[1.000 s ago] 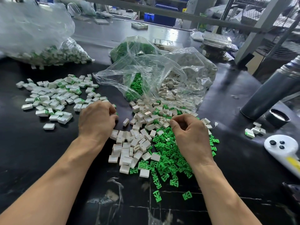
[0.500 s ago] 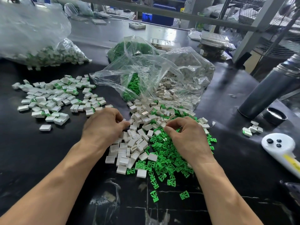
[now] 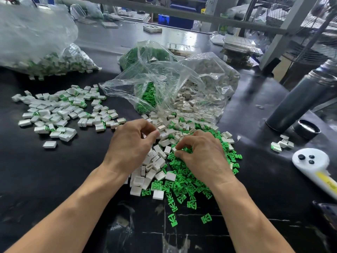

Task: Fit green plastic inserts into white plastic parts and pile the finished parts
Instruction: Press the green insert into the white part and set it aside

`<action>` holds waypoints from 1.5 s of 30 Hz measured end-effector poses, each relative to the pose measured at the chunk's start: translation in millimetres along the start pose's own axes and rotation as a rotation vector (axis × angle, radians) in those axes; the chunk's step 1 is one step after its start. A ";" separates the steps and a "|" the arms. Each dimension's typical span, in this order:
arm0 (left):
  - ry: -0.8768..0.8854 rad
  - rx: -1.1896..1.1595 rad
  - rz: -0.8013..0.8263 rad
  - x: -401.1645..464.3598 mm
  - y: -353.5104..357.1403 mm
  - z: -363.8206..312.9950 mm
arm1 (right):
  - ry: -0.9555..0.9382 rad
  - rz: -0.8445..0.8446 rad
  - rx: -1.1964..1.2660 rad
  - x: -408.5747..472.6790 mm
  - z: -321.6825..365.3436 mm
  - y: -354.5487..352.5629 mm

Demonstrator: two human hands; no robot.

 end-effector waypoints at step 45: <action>0.035 -0.636 0.202 -4.7 16.3 -19.1 | -0.237 -0.286 1.077 -0.1 5.7 12.2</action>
Point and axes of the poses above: each hand's wrist, its own x-axis towards the middle knuckle, its own y-axis out of the palm, z = x × y, the point moved 2 cm from there along x, towards the middle knuckle, and after that the axes turned 14 degrees about z, right-handed, at the moved point
